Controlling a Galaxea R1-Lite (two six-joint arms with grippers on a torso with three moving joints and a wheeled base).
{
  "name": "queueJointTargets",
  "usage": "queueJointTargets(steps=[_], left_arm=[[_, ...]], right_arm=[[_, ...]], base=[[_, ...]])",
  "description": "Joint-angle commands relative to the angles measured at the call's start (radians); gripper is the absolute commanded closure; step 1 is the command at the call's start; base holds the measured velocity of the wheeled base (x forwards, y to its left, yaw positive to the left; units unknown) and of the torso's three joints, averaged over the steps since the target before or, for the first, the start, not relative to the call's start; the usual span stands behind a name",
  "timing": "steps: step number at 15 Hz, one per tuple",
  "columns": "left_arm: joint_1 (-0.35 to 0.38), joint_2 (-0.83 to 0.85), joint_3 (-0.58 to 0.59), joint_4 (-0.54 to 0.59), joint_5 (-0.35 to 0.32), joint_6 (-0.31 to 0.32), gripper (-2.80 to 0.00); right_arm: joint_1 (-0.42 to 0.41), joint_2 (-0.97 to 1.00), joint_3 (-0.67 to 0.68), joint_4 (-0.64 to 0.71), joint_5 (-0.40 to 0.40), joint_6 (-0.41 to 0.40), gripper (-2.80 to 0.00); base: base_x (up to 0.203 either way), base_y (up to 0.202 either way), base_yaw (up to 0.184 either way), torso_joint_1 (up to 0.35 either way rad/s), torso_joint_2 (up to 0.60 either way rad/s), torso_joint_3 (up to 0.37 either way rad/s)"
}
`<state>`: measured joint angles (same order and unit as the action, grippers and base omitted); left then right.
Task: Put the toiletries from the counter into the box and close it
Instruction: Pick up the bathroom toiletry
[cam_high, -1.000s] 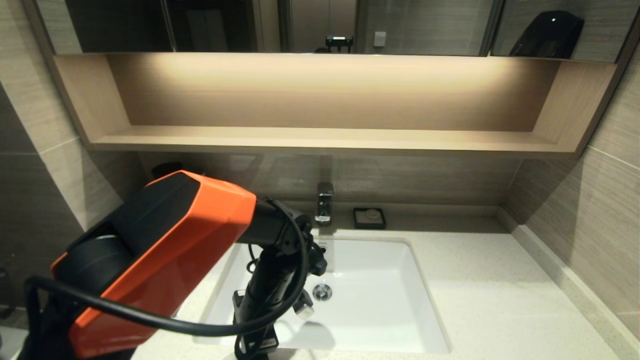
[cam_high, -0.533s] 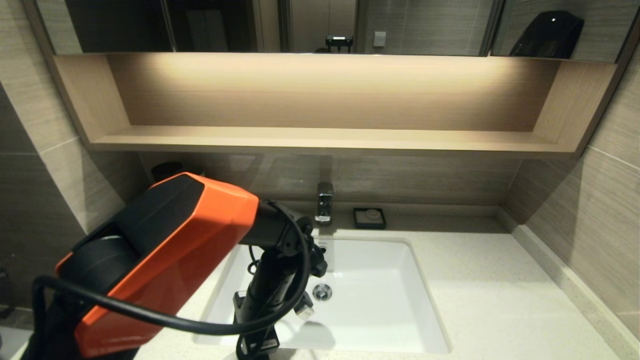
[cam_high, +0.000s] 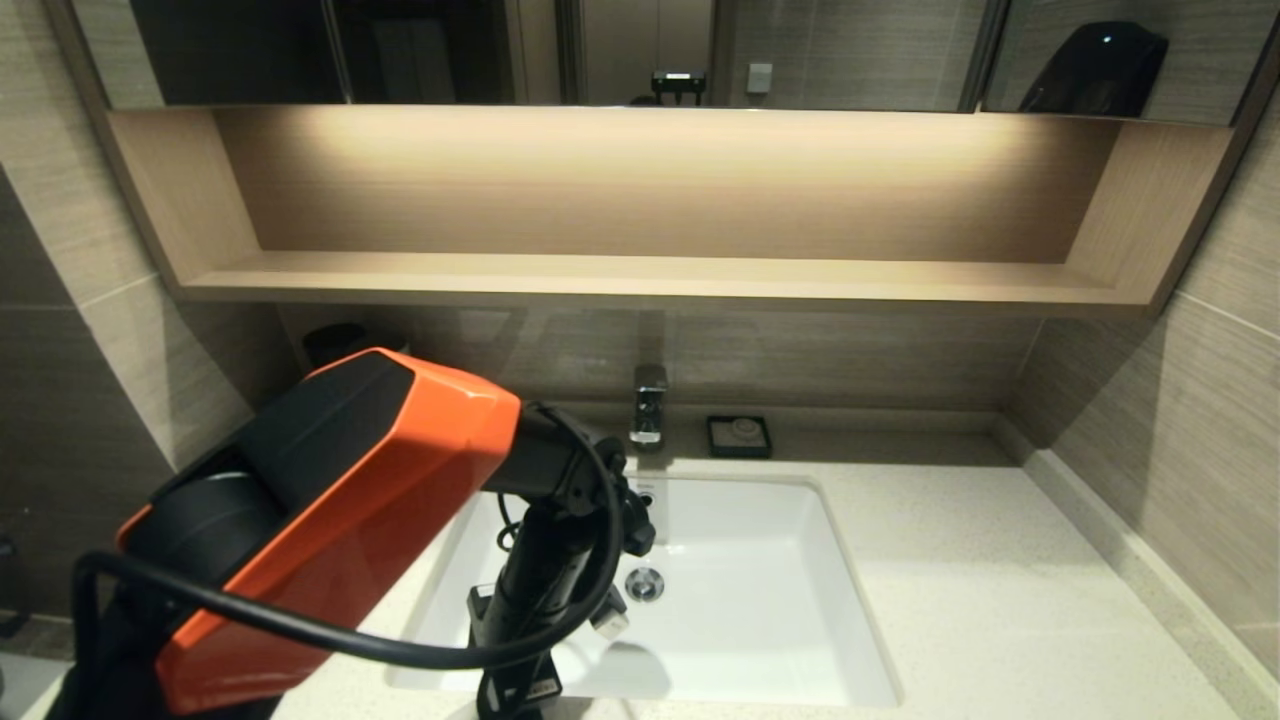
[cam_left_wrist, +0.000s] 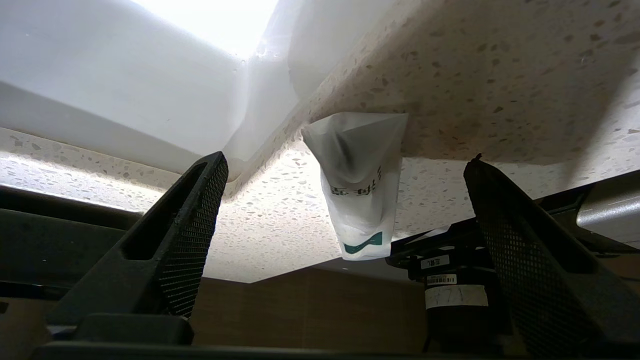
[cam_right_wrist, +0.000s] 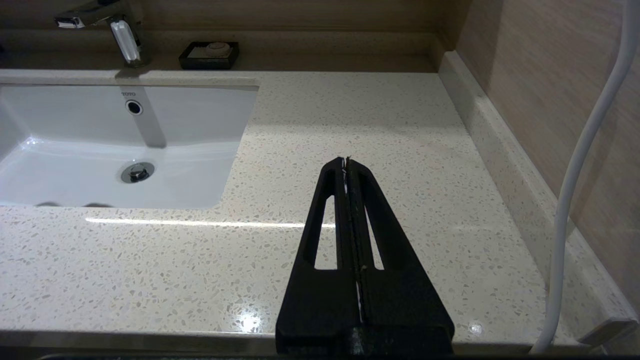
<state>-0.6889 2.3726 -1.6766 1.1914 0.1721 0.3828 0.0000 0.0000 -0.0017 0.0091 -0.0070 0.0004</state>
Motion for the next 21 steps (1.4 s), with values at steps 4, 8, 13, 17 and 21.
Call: queueJointTargets(steps=[4, 8, 13, 17, 21], left_arm=[[0.0, 0.002, 0.001, -0.001, 0.001, 0.002, -2.8], [0.0, 0.001, 0.012, -0.019, 0.0, 0.001, -2.8], [0.0, -0.001, 0.021, -0.036, -0.006, 0.001, -2.8], [0.0, -0.001, 0.021, -0.036, -0.003, -0.001, -2.8], [0.0, -0.001, 0.02, -0.036, -0.003, -0.012, 0.0]], right_arm=[[0.0, 0.0, 0.0, 0.0, -0.001, 0.0, 0.0], [0.0, 0.0, 0.0, 0.0, -0.001, 0.0, 0.0], [0.001, 0.0, 0.0, 0.0, 0.0, 0.0, 0.0], [0.0, 0.0, 0.0, 0.0, -0.001, 0.0, 0.0], [0.0, 0.0, 0.0, 0.0, -0.001, 0.0, 0.0]], base=[[0.0, 0.0, 0.0, 0.0, 0.0, 0.0], [0.0, 0.0, 0.0, 0.0, 0.0, 0.0], [0.0, 0.0, 0.0, 0.0, 0.0, 0.0], [0.0, 0.0, 0.0, 0.0, 0.0, 0.0], [0.0, 0.0, 0.0, 0.0, 0.0, 0.0]])
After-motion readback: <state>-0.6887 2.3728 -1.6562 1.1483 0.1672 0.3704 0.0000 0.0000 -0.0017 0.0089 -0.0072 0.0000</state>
